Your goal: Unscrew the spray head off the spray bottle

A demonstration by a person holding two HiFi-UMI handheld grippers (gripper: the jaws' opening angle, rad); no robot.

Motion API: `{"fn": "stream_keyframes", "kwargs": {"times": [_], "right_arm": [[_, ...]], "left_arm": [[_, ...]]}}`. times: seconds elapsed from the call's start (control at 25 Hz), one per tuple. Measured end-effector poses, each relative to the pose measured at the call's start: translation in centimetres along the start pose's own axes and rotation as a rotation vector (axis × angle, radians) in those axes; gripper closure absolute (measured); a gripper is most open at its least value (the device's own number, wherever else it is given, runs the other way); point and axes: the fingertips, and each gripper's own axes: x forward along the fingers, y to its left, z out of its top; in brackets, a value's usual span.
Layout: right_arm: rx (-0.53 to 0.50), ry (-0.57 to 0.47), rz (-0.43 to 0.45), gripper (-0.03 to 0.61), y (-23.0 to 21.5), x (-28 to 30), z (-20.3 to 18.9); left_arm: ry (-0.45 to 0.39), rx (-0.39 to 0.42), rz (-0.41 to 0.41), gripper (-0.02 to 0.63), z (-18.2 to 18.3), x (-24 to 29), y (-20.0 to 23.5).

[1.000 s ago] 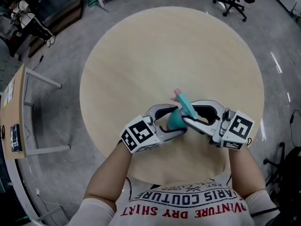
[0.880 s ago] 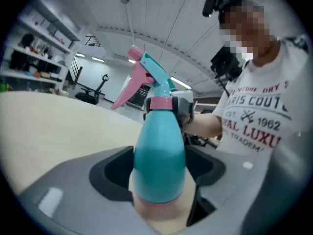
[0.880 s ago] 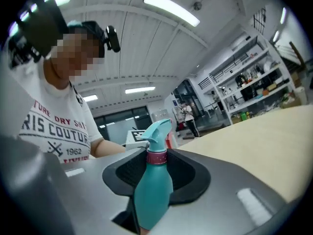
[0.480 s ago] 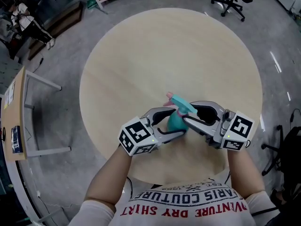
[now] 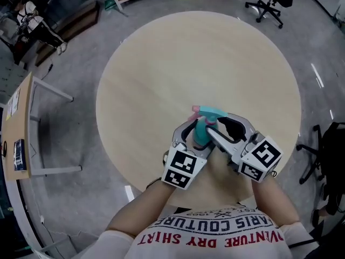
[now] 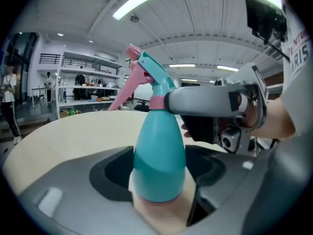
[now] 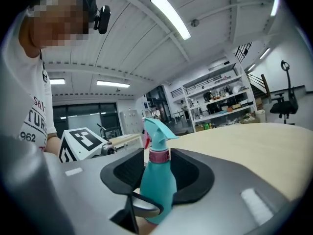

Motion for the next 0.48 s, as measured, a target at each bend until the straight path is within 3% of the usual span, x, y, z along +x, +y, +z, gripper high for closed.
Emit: {"fn": "stream_keyframes", "kwargs": {"times": [0.08,0.28,0.4,0.48], "right_arm": [[-0.009,-0.009,-0.030,0.445,0.1,0.0,0.3],[-0.011,-0.024,-0.065,0.442,0.7,0.2,0.7],[-0.014,-0.028,-0.050,0.446,1.0,-0.3,1.0],[0.002,-0.031,-0.017,0.448,1.3,-0.7,1.2]], "left_arm": [[0.006,0.003,0.035,0.287,0.1,-0.4,0.1],[0.018,0.042,0.094,0.287,0.5,-1.2,0.3],[0.019,0.062,0.067,0.287,0.6,-1.6,-0.1],[0.011,0.072,0.001,0.287,0.8,-2.1,-0.7]]}}
